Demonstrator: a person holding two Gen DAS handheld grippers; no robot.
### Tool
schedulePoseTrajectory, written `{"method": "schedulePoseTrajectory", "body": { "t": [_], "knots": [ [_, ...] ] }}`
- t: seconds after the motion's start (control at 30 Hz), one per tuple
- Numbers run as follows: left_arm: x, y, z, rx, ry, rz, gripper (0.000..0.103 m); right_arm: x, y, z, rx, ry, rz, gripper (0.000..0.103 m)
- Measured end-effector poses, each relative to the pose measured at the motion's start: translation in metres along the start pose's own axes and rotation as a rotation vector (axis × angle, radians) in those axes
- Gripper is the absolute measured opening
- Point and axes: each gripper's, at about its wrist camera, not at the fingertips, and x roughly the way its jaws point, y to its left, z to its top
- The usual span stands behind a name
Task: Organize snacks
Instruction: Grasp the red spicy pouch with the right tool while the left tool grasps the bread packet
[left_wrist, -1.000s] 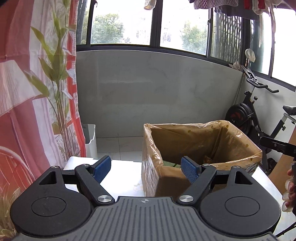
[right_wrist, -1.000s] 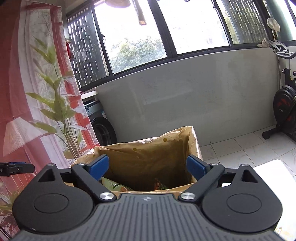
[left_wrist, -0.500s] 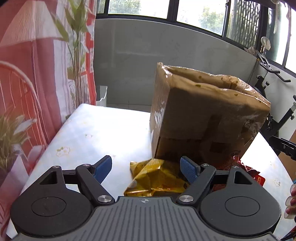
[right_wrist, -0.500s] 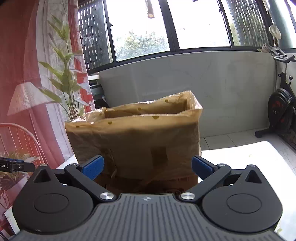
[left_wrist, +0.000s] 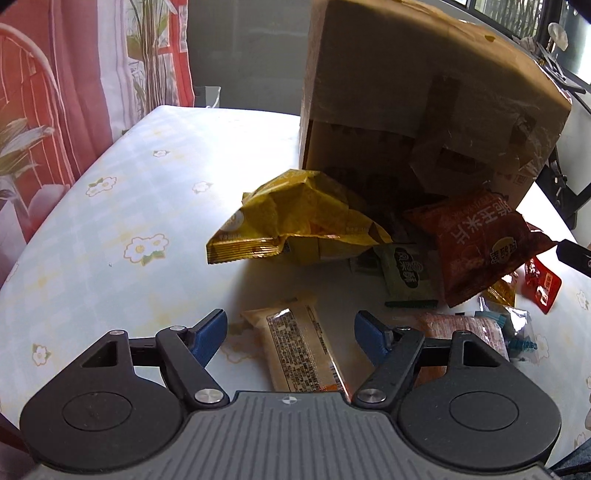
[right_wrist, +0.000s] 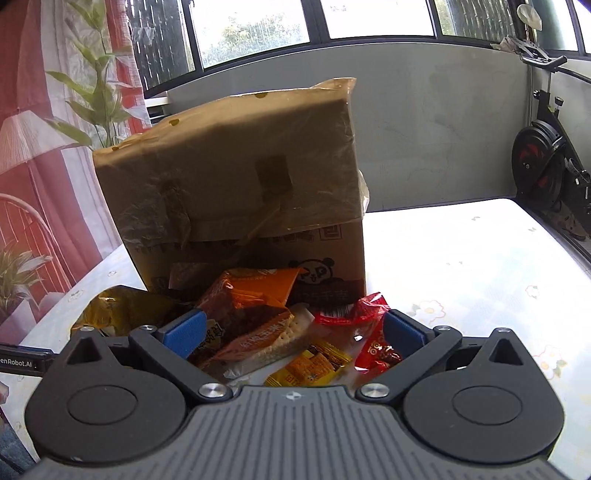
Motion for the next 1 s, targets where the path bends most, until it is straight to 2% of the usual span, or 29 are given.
{"method": "schedulePoseTrajectory", "body": {
  "t": [0.07,0.2,0.27,0.4,0.67,0.9,1.0],
  "knots": [
    [0.003,-0.002,-0.003,0.007,0.018,-0.007,0.077,0.001,-0.008,-0.003,-0.004,-0.001,-0.021,0.103],
    [0.003,0.002,-0.006,-0.002,0.026,-0.001,0.077,0.010,-0.022,-0.013,-0.092,0.023,-0.147,0.099],
    [0.003,0.003,-0.008,-0.014,0.024,0.005,0.077,0.014,-0.032,-0.017,-0.120,0.031,-0.169,0.098],
    [0.003,0.002,-0.011,-0.024,0.034,0.005,0.076,0.028,-0.044,-0.021,-0.207,0.061,-0.146,0.089],
    [0.005,-0.002,-0.011,-0.014,0.042,-0.007,0.074,0.054,-0.050,-0.025,-0.460,0.171,-0.026,0.089],
    [0.009,-0.005,-0.010,-0.006,0.052,-0.011,0.072,0.061,-0.060,-0.022,-0.498,0.238,0.032,0.089],
    [0.011,-0.006,-0.010,-0.004,0.057,-0.014,0.071,0.064,-0.064,-0.021,-0.471,0.247,0.049,0.089]
  ]
}}
